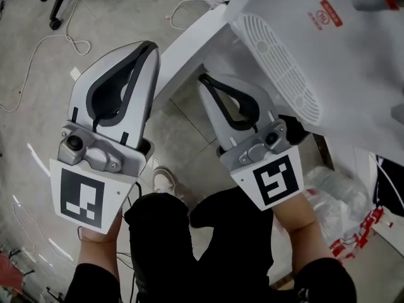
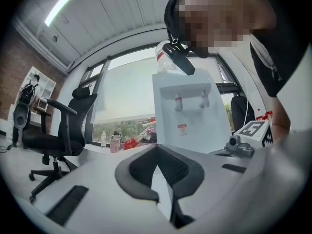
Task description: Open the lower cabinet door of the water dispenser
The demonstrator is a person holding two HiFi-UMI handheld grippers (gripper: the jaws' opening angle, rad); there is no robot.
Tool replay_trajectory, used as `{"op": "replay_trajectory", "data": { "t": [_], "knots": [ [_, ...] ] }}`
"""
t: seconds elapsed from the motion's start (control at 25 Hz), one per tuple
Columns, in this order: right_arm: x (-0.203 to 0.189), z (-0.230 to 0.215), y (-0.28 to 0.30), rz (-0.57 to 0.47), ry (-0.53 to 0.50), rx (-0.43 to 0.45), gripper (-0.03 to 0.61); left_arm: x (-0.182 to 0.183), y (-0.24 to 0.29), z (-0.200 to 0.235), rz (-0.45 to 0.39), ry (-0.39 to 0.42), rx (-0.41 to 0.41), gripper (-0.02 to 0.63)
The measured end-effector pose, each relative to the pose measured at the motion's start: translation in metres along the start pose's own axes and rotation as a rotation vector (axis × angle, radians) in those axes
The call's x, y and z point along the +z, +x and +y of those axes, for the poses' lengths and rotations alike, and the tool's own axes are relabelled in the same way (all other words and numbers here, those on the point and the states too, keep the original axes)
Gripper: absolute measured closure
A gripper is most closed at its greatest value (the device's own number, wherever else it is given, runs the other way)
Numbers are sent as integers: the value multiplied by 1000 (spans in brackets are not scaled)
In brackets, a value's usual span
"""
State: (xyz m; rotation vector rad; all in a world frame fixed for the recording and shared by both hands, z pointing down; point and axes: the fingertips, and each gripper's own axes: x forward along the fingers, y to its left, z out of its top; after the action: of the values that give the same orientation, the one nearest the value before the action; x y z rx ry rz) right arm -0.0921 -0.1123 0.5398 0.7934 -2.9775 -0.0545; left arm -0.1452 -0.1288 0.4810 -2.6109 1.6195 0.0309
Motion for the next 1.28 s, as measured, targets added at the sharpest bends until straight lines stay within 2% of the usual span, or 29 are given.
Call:
{"op": "replay_trajectory", "data": {
  "t": [0.16,0.28,0.6,0.76,1.16,1.28],
  "knots": [
    [31,-6,1,16,72,-32,574,19,-2,5,26,-72,46,606],
    [59,-3,-2,46,51,-39,574,44,-8,1,52,-109,47,606],
    [141,9,-25,111,12,-18,574,135,-28,-8,103,-132,75,606],
    [197,17,-30,74,68,-40,574,178,-30,-14,118,-160,79,606],
    [291,-5,-61,80,96,-90,574,271,-10,-39,140,-168,39,606],
    [316,-12,-81,113,85,-116,574,307,-2,-46,138,-167,24,606]
  ]
}}
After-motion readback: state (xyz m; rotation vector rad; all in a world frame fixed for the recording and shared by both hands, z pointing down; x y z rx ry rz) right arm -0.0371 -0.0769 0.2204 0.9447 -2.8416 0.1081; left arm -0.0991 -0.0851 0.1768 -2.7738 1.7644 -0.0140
